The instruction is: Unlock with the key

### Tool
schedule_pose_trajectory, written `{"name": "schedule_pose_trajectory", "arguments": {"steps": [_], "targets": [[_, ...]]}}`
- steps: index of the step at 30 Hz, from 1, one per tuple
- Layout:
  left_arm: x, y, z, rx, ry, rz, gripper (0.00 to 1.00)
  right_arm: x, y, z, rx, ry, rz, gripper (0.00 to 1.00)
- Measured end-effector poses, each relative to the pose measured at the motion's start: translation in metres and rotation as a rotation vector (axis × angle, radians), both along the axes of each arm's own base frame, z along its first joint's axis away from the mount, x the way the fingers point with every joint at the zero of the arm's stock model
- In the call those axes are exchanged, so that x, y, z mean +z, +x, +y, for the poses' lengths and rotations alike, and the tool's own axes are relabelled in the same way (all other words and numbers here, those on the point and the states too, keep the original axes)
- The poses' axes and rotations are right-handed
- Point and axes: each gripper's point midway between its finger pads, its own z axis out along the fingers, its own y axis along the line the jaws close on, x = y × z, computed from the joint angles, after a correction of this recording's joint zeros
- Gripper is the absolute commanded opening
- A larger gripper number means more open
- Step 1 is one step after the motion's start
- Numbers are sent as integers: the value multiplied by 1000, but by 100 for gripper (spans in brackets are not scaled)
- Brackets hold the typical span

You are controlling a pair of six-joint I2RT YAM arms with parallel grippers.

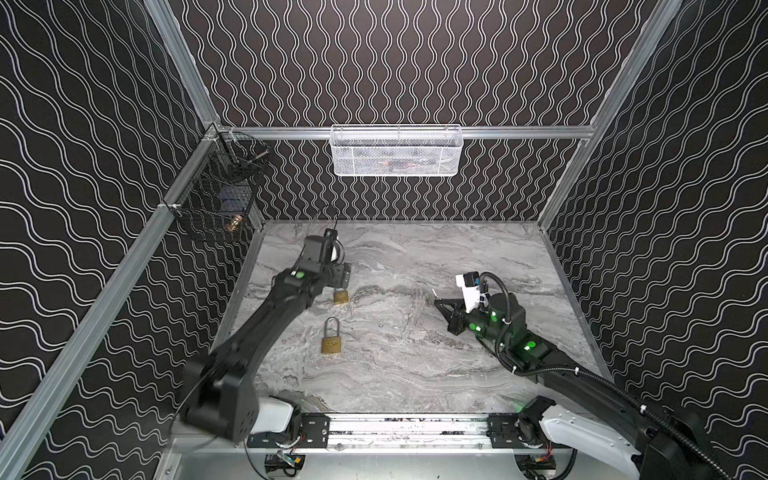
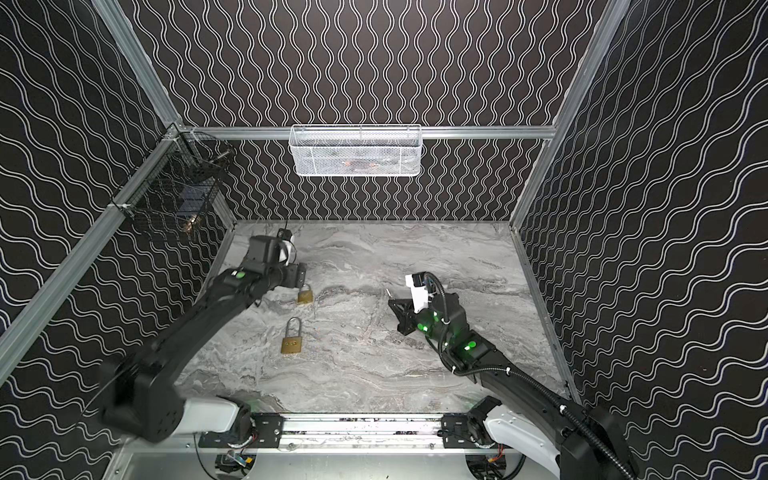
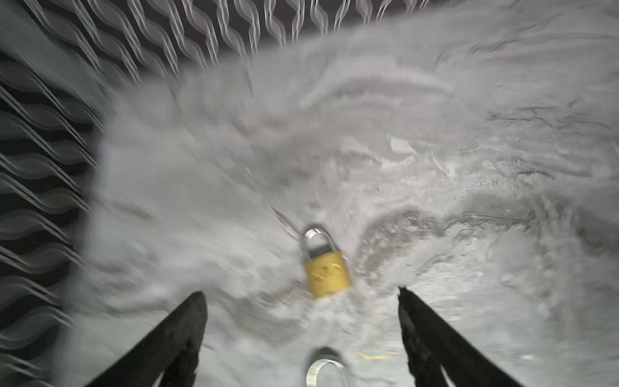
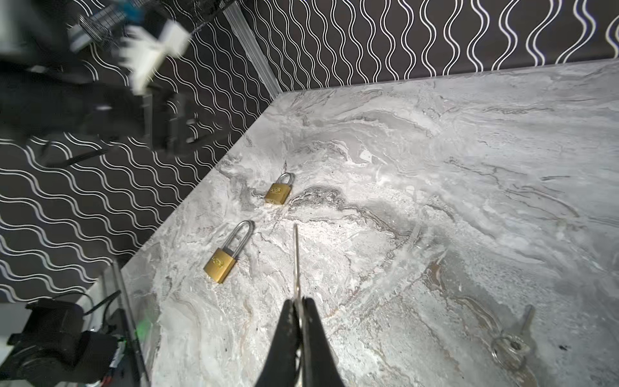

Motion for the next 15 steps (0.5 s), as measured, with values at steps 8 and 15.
{"name": "schedule_pose_trajectory", "arguments": {"steps": [8,15], "targets": [[-100,11,-1,266,-70,365,78,-20,-23,30,16,-96,-33,0],[-129,4,6,340,-40,441,70,-25,-29,34,12,-98,-36,0]]}}
